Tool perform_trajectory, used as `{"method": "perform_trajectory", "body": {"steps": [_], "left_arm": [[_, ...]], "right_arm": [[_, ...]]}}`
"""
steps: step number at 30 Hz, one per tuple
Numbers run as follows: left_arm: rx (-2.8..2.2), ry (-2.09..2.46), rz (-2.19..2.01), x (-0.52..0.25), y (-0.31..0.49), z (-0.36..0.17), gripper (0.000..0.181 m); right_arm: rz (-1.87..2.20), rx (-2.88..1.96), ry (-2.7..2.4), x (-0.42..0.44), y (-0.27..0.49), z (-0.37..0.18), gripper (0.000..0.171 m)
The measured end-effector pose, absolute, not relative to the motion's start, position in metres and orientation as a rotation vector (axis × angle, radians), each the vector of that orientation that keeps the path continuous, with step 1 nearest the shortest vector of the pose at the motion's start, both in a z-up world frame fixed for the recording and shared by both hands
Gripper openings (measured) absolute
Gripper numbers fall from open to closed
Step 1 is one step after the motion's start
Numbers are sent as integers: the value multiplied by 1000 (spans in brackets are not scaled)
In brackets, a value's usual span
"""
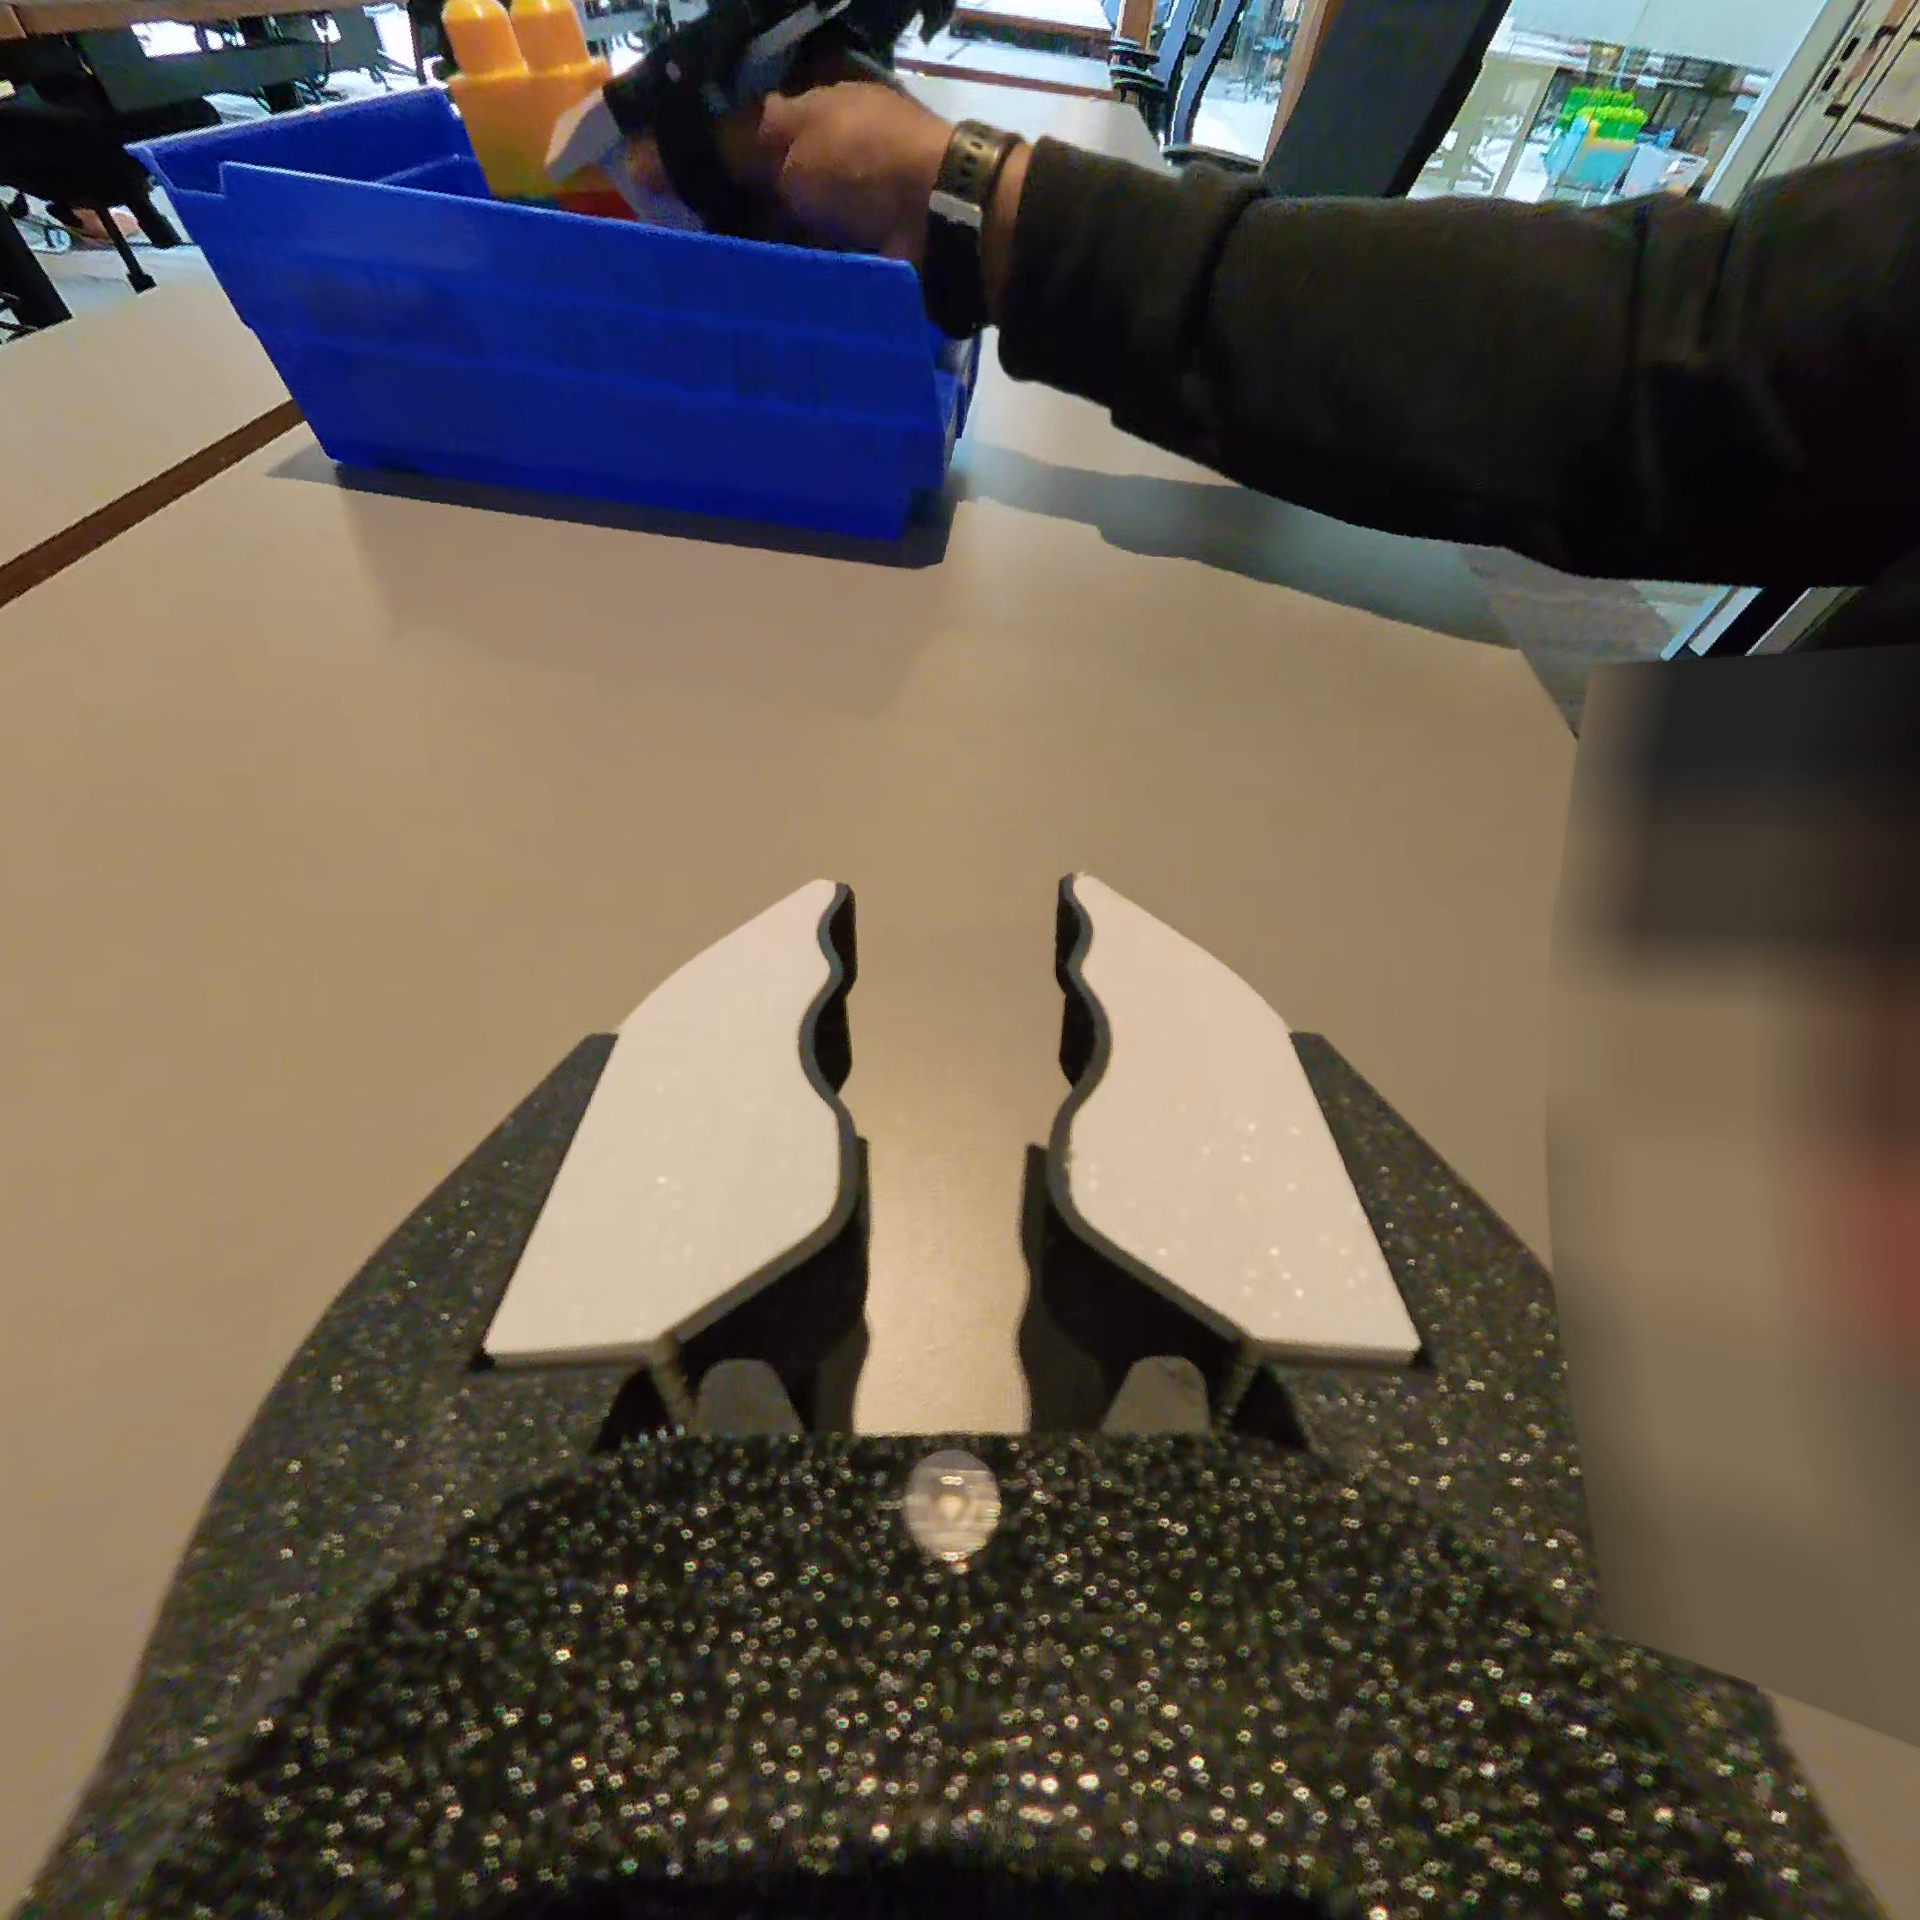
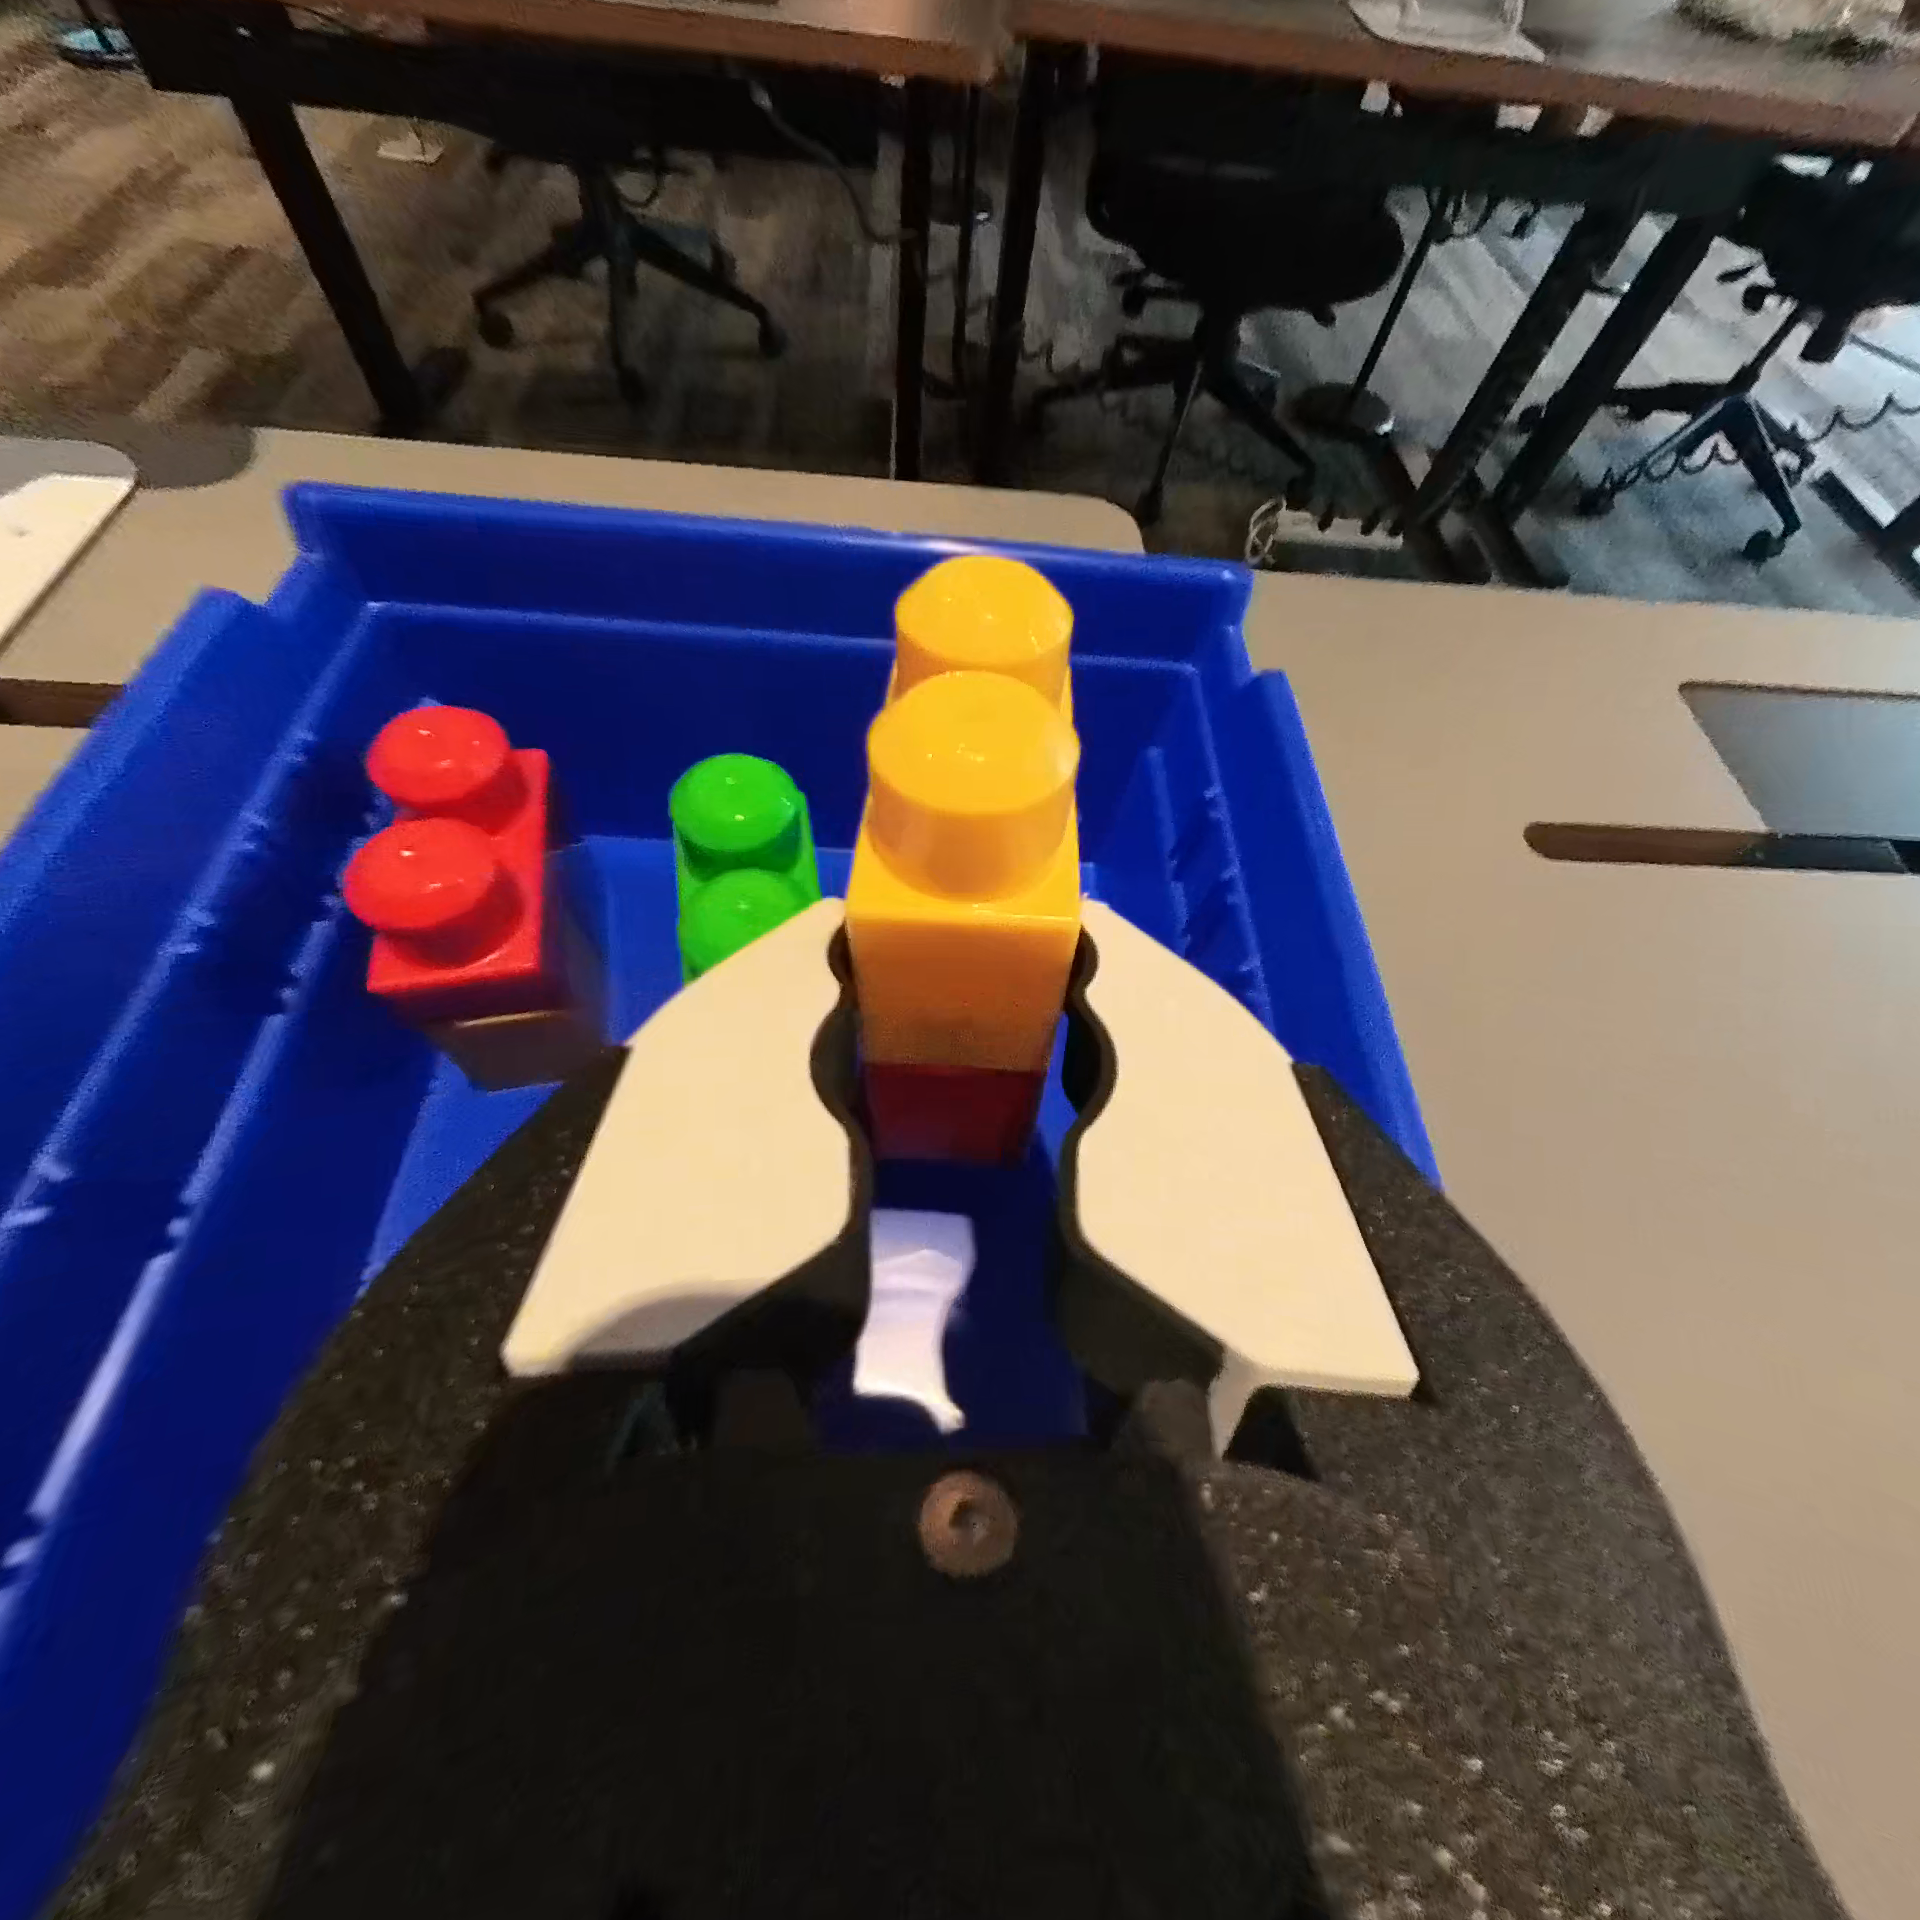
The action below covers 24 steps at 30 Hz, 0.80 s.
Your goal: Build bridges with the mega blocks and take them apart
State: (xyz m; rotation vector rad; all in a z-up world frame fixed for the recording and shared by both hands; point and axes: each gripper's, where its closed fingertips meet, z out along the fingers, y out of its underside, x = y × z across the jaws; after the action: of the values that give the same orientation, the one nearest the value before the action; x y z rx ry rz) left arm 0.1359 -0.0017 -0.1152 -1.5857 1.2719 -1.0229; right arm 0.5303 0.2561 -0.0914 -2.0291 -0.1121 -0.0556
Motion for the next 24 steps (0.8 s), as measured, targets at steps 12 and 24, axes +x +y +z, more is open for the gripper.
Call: {"method": "perform_trajectory", "body": {"steps": [12,24], "left_arm": [[-1589,1343,-993,142,-9,-122,35],[-1588,1350,-997,142,-10,-122,34]], "right_arm": [[70,-2178,-27,536,258,-139,37],[88,-2123,-28,528,241,-106,80]]}}
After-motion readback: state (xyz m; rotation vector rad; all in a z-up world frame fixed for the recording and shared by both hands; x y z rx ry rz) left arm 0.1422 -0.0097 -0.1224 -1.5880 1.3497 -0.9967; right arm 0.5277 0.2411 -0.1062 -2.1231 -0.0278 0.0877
